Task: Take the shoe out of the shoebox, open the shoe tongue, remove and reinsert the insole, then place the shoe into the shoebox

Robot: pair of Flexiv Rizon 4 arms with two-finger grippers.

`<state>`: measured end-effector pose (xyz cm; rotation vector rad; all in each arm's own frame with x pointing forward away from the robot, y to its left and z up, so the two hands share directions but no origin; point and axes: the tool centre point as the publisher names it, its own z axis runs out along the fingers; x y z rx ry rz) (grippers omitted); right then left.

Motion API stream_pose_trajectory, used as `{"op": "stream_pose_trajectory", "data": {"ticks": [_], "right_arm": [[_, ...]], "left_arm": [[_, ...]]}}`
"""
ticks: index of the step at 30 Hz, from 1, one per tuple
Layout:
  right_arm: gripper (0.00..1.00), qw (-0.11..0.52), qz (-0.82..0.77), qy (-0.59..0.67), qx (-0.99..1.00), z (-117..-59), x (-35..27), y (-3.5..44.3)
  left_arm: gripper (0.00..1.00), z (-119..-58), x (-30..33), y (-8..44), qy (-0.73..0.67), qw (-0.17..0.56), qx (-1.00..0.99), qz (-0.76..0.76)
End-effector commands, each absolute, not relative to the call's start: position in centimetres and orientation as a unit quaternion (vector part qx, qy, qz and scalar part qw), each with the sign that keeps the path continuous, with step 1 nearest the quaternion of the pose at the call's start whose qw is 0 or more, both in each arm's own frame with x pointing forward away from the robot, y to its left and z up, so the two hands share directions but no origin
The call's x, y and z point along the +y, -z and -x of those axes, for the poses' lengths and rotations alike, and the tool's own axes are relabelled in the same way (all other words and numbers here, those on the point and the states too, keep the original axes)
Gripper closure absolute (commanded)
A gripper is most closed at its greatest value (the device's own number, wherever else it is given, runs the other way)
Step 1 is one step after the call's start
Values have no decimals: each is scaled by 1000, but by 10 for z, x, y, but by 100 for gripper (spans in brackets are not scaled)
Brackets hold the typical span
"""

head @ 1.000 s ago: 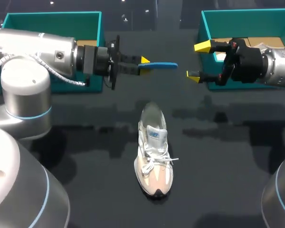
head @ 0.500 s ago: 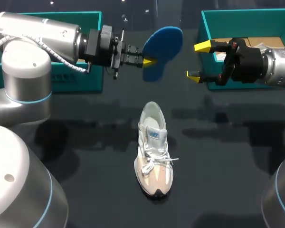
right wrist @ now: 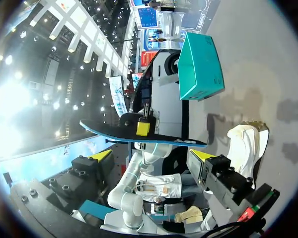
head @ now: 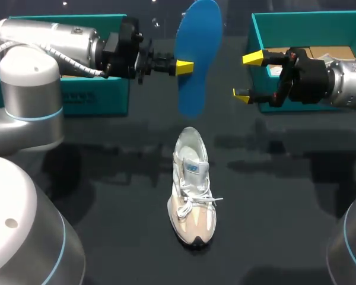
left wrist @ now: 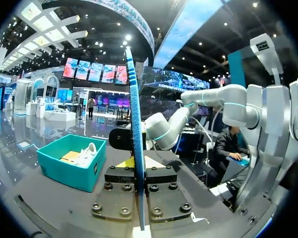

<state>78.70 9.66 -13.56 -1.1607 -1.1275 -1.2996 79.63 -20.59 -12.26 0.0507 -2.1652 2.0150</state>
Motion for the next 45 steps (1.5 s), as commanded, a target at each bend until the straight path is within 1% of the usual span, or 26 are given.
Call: {"op": "stream_pose_trajectory", "data": {"ticks": [1, 4, 6, 12, 30, 39, 45], "right_arm": [[0, 508, 483, 539, -468, -786, 97, 135], [0, 508, 483, 539, -468, -786, 97, 135], [0, 508, 483, 539, -468, -786, 97, 135], [0, 508, 483, 539, -468, -786, 97, 135], [0, 508, 483, 539, -468, -786, 97, 135], [0, 508, 483, 539, -468, -786, 97, 135], [0, 508, 483, 539, -468, -786, 97, 135]], "left_arm": [[100, -798, -207, 125, -682, 146, -713, -70], [100, -797, -210, 125, -678, 221, -687, -143], [100, -796, -212, 125, -672, 256, -670, -184], [100, -791, -215, 130, -649, 314, -644, -256], [100, -777, -224, 155, -588, 388, -595, -387], [100, -772, -227, 171, -562, 430, -563, -427], [100, -773, -230, 178, -555, 442, -542, -450]]}}
